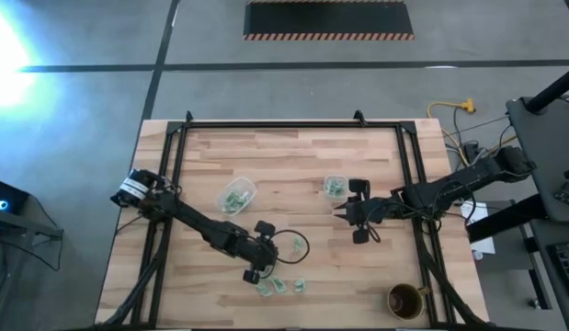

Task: Pick and place Stevia / Truvia into bins
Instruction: Put the light green stevia packet into the left transparent container

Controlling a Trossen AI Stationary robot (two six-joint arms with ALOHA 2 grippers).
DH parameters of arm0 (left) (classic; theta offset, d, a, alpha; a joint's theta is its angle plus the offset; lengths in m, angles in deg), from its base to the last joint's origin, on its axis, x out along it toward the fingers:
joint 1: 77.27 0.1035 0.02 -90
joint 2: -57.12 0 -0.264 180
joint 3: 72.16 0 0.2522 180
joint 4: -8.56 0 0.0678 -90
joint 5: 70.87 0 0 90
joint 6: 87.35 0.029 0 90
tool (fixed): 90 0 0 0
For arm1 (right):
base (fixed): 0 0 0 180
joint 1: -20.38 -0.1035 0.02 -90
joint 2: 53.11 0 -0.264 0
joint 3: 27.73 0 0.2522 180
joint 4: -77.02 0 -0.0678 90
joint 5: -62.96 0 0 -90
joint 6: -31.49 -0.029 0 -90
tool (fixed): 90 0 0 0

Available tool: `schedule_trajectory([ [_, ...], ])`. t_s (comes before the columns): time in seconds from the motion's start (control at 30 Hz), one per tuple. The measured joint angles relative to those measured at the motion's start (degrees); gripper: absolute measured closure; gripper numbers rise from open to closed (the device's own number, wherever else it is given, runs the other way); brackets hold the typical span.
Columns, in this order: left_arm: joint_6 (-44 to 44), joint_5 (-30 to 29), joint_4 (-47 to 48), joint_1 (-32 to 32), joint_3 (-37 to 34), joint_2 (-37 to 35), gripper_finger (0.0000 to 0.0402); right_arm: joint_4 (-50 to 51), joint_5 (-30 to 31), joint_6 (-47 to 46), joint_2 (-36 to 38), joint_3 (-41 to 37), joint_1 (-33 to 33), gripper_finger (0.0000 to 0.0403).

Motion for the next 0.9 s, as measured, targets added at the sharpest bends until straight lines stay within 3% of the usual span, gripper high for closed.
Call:
schedule_trajectory([
  [0.33, 0.0, -1.7, 0.1, 0.0, 0.0, -0.1, 0.0277, 0.0, 0.0, 0.0, 0.0, 0.0, 0.0, 0.0330],
  [0.7, 0.0, -1.7, 3.3, 0.0, 0.4, -0.6, 0.0392, -0.1, 0.0, 0.0, 0.0, 0.0, 0.0, 0.0339],
  [0.9, 0.1, -2.8, 3.5, 0.0, 0.8, -0.6, 0.0394, -0.2, 0.0, 0.0, 0.0, 0.0, 0.0, 0.0339],
])
